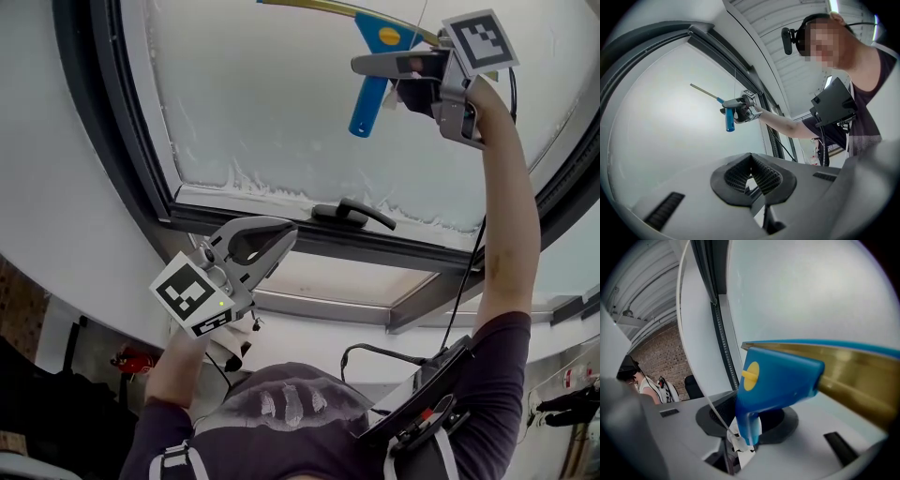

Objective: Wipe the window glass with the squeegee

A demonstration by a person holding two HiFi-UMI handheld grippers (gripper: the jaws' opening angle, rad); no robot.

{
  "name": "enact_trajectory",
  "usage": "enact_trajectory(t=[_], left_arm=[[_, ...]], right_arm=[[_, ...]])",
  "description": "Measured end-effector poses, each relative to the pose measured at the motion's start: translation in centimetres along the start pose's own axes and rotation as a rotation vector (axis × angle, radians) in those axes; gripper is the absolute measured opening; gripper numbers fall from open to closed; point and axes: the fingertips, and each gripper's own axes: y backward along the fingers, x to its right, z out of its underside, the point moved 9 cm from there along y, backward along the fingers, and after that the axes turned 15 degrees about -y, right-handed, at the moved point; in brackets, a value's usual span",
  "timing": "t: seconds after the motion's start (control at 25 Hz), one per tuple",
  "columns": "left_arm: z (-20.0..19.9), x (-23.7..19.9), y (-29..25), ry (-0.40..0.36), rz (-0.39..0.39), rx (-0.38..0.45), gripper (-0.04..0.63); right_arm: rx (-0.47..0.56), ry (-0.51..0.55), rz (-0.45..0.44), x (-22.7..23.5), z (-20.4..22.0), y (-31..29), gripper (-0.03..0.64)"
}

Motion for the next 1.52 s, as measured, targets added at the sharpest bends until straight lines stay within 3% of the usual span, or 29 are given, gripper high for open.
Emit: enact_trajectory(t=[0.92,1.12,1.52], left_arm=[[2.2,2.1,-1.8,0.067,0.036,-0.053,0.006],[3.4,2.6,-3.0,0.091,0.050,-0.058,0.006],[4.0,0.1,-6.0,0.103,-0.027,-0.078,0.006]], right_arm=[[-0.110,-0.067,-0.030,3.1,6.4,-3.4,0.123],[-0.118,-0.153,0.188,5.2,8.7,-3.1,0.123],[-0.157,-0.227,0.157,6.1,11.6,-4.7,0.123]])
